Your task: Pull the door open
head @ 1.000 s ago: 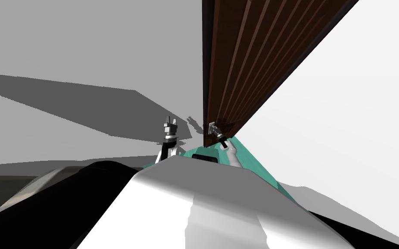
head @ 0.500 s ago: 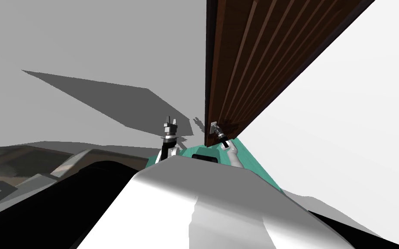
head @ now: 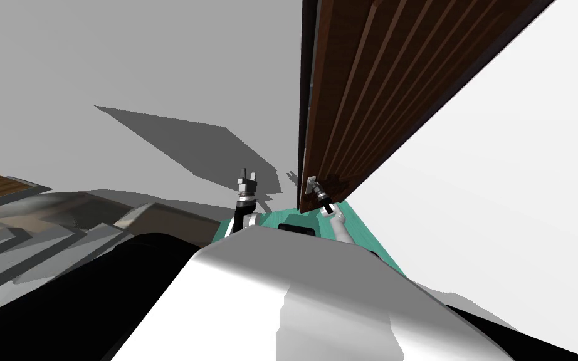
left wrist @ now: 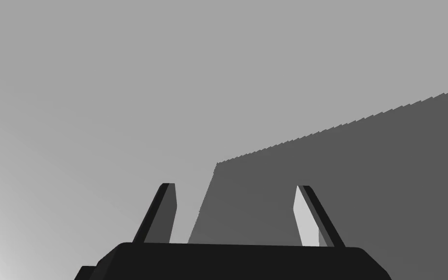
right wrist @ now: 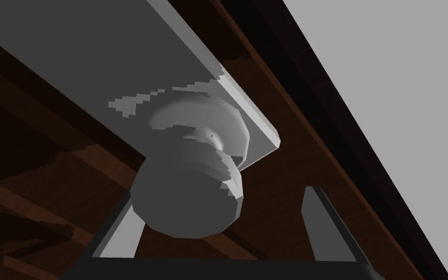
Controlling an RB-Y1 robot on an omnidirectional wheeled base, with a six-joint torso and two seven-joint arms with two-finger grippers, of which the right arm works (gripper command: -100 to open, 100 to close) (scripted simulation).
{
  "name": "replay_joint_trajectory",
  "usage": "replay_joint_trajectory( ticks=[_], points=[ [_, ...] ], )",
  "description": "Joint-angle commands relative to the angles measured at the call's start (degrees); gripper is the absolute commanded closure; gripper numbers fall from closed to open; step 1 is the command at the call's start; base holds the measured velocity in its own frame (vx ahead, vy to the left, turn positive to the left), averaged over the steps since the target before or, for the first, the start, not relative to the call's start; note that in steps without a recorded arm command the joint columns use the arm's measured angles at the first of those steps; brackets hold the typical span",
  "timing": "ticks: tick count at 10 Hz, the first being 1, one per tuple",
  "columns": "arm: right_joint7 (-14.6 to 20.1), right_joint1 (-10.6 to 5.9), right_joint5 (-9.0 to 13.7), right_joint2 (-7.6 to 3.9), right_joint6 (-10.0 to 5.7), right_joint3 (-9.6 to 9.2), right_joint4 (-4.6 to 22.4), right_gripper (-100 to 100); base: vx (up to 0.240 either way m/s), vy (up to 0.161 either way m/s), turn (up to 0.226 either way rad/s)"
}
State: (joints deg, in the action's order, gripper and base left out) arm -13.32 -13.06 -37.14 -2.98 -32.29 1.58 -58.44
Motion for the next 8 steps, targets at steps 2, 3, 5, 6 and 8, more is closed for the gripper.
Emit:
replay_joint_trajectory(
  ticks=[2, 3, 5, 6, 8],
  points=[
    [4.14, -0.45, 4.66, 0.36, -0.28, -0.99, 1.28, 100, -0.086, -0.056, 0.173],
    [4.42, -0.45, 4.80, 0.36, -0.28, -0.99, 1.28, 100, -0.058, -0.043, 0.072],
    [7.81, -0.82, 8.89, -0.05, -0.04, -1.07, 1.79, 100, -0.058, -0.045, 0.118],
    [9.34, -1.00, 10.72, -0.25, 0.08, -1.11, 2.06, 100, -0.097, -0.072, 0.207],
    [11.21, -1.20, 13.13, -0.44, 0.21, -1.15, 2.33, 100, -0.062, -0.039, 0.086]
  ],
)
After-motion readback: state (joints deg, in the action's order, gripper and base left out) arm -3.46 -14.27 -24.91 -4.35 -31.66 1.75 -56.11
